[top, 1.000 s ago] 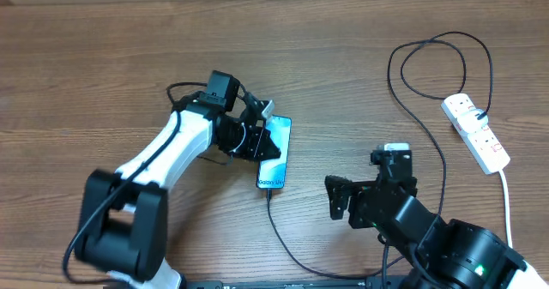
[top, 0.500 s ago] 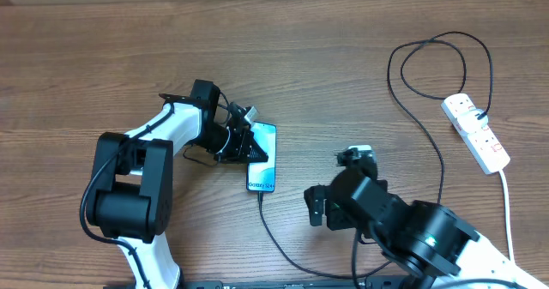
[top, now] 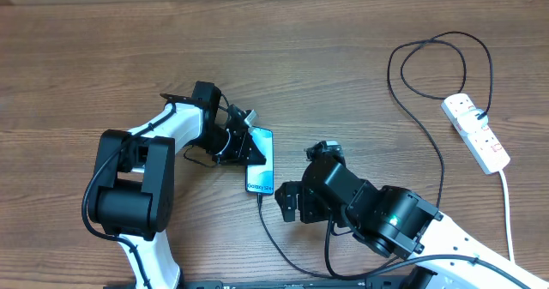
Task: Plug charger to phone and switch on socket
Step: 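Lower the phone flat onto the table with the left gripper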
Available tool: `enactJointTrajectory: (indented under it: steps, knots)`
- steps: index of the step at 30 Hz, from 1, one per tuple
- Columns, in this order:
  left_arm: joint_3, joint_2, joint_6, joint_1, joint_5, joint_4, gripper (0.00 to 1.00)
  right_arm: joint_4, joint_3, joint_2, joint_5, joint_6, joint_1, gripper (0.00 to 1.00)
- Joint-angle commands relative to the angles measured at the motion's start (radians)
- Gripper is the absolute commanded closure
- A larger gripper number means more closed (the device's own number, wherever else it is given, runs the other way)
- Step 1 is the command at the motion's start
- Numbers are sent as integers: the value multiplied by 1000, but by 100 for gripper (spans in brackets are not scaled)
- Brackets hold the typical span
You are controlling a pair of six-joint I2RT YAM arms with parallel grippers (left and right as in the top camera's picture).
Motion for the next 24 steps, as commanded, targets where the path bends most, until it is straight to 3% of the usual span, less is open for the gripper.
enactJointTrajectory:
  steps: [1, 5, 11, 16, 24]
  knots:
    - [-6, 21, 13, -4, -100, 0, 85, 6, 5, 9, -30, 77, -5, 0]
    - [-6, 21, -49, -4, -175, 0, 84, 6, 5, 15, -27, 195, -5, 0]
    - [-6, 21, -71, -4, -191, -2, 74, 6, 4, 19, -10, 295, -5, 0]
    - [-3, 19, -154, -4, -338, -2, 82, 6, 3, 29, 4, 330, -5, 0]
    - [25, 18, -203, -4, -491, -34, 67, 6, 3, 42, 8, 330, -5, 0]
